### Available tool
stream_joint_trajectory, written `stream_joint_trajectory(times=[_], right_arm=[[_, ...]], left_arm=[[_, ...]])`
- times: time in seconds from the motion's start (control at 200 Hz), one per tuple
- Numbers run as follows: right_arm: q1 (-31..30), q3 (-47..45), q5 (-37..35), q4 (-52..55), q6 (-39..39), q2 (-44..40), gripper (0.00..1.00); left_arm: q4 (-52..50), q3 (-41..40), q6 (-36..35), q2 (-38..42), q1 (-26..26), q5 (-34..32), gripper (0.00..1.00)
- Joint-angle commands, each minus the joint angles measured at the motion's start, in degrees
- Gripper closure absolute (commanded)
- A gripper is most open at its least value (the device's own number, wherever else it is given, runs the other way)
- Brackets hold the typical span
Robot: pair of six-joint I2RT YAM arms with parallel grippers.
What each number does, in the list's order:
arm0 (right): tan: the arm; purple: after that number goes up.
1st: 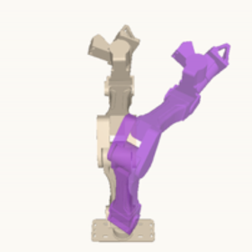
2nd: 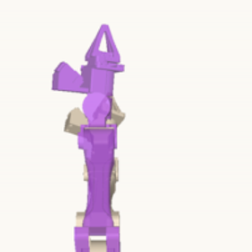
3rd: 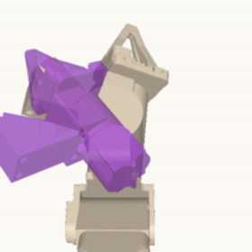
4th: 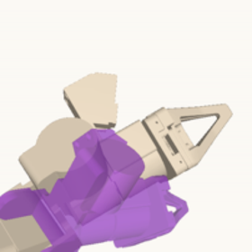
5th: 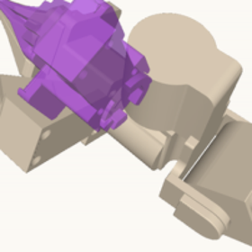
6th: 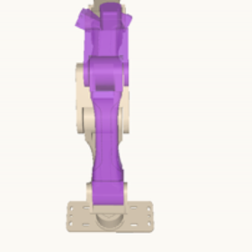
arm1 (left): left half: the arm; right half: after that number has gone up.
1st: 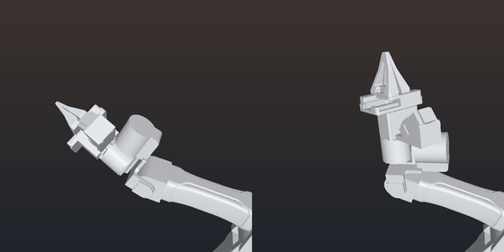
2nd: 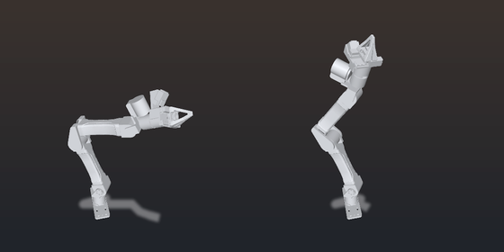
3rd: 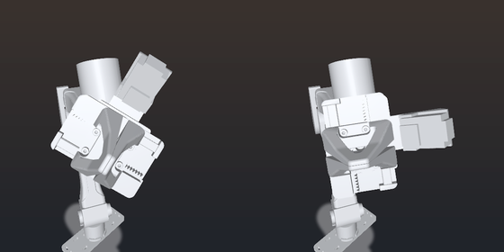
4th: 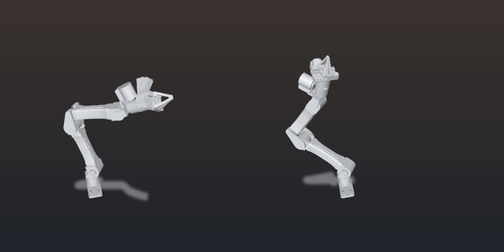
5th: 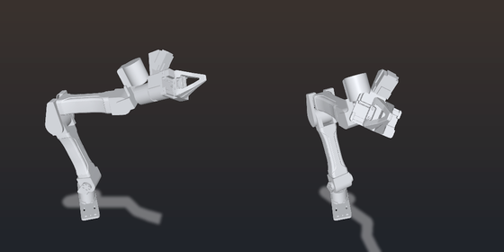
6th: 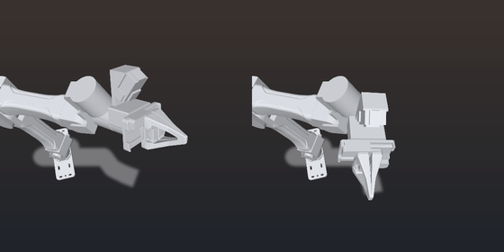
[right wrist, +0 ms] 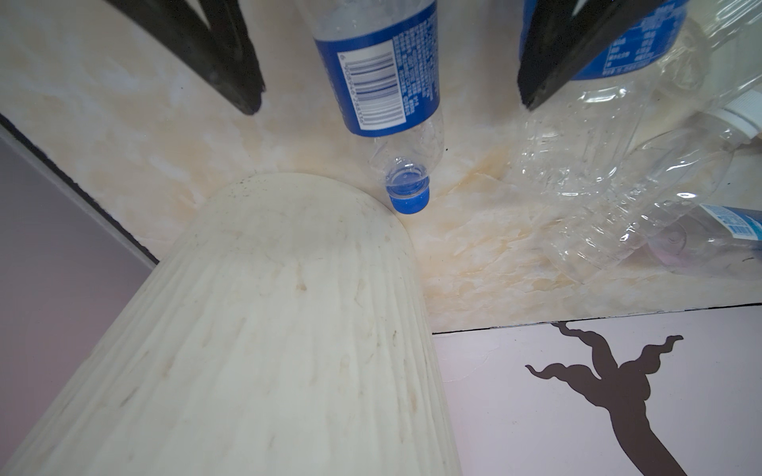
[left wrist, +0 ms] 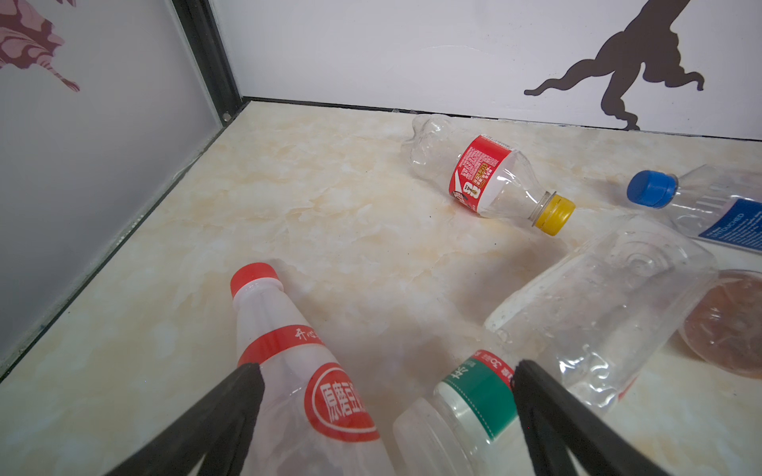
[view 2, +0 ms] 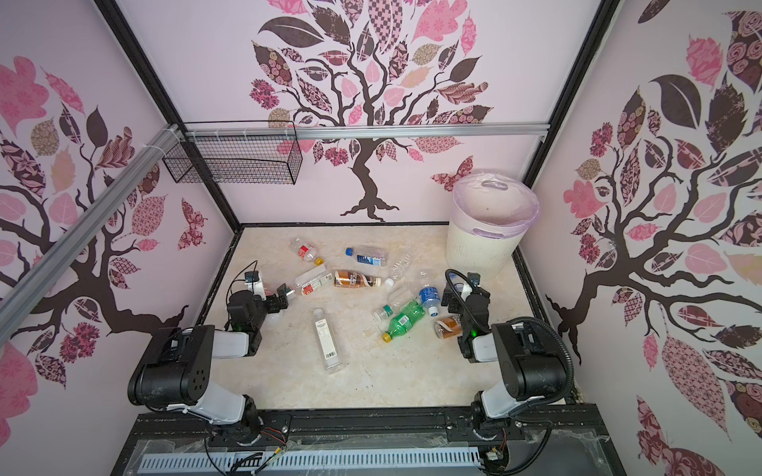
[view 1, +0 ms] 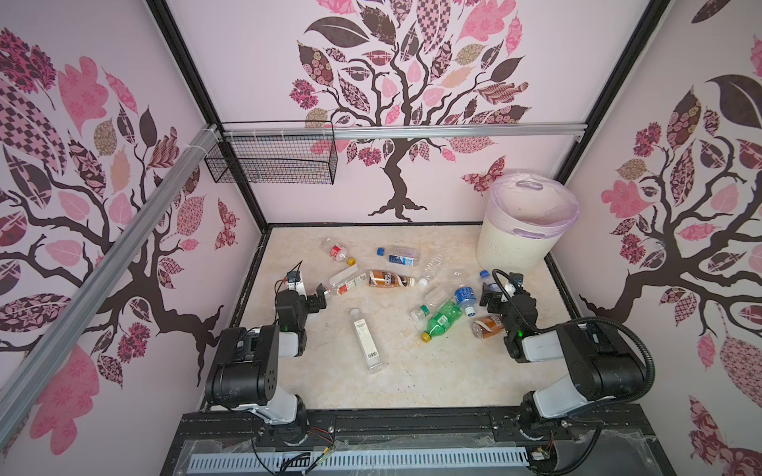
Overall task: Throw the plastic bottles in the bin
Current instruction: Pick up the plastic bottle from the middle-right of the table.
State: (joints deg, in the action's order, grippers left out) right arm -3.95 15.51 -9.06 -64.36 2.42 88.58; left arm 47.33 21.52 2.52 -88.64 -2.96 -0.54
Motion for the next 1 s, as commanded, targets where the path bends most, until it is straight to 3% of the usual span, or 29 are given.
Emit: stream_joint_trajectory(times=[0.0, 0.085, 0.225, 0.335, 0.435, 0.495, 0.57, 0.686, 0.786, 0.996], right_arm=[[0.19, -0.15, -6.96, -3.39, 1.57, -1.34, 0.01], [0.11, -0.78, -8.22, -0.62, 2.05, -5.12, 0.0], [-0.06, 1.82, -13.19, 14.06, 7.13, -12.93, 0.01], [-0.02, 2.1, -16.29, 21.56, 11.67, -19.28, 0.01], [-0.09, 2.2, -16.89, 28.99, 16.5, -26.57, 0.01], [-0.01, 1.48, -18.66, 32.33, 23.83, -30.63, 0.0], [0.02, -1.36, -17.08, 33.16, 32.04, -35.24, 0.0], [0.04, -5.31, -10.21, 30.53, 32.74, -41.53, 0.01], [0.06, -1.78, -5.96, 37.88, 29.73, -41.89, 0.01], [0.03, 12.91, -4.41, 61.46, 25.97, -30.31, 0.0]], left_arm=[[-7.46, 4.61, -0.73, 3.43, 0.9, -2.6, 0.02], [-19.94, 8.8, 0.63, 7.52, 1.66, -5.26, 0.01], [-16.48, 4.39, -1.01, 13.02, 7.01, -14.32, 0.02], [-18.11, 2.18, 3.17, 19.39, 8.09, -16.03, 0.02], [-20.26, 1.28, 5.08, 24.61, 13.31, -22.29, 0.02], [-20.78, 1.27, 8.22, 26.09, 15.54, -24.04, 0.02], [-25.64, 3.73, 11.75, 27.47, 17.44, -23.13, 0.02], [-34.5, 9.15, 13.96, 28.51, 21.3, -22.44, 0.02], [-37.56, 12.68, 14.1, 27.95, 26.51, -22.79, 0.02], [-48.75, 22.01, 11.68, 23.3, 38.33, -22.01, 0.02]])
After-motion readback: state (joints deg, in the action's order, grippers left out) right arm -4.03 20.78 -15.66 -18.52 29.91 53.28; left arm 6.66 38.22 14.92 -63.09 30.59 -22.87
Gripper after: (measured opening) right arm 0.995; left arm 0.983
